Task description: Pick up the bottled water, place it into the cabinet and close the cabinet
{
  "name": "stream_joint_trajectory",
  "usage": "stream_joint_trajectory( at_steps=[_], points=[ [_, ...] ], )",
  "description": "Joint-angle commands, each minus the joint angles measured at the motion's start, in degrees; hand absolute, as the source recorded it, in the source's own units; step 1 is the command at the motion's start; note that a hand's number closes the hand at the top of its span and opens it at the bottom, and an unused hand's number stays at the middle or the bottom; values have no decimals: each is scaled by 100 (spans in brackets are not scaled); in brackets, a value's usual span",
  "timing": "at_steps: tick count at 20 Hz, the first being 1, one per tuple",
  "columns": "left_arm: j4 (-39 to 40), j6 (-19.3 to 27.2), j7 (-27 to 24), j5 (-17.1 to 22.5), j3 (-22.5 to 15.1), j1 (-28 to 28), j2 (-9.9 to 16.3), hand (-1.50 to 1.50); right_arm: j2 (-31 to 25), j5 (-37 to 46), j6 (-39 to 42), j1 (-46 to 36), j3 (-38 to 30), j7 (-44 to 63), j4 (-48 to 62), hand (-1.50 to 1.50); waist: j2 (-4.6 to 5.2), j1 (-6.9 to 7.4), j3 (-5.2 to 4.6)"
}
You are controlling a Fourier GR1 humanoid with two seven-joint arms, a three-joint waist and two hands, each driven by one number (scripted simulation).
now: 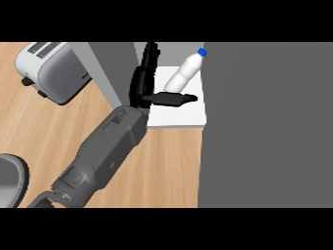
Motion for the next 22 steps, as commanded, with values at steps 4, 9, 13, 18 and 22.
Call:
stream_joint_trajectory(
  at_steps=[4,9,13,18,22],
  points=[
    [-1632,-365,71,247,-813,1263,-3,-150,-41,-54,-194,145,120,492,-828,-150,-15,106,0],
    [-3106,-331,215,-31,-1133,2213,170,-150,38,163,-297,277,160,313,-769,-150,-40,216,2],
    [-3902,-210,761,-28,-1290,2547,300,-150,-222,302,-159,241,90,373,-970,-150,-19,175,2],
    [-4916,-370,836,-110,-1562,3569,900,150,-539,841,353,31,370,-46,-481,150,-18,164,3],
    [-5472,-440,857,-64,-1596,4200,1329,150,-1124,837,737,376,496,413,-1180,150,-12,210,-5]
  ],
)
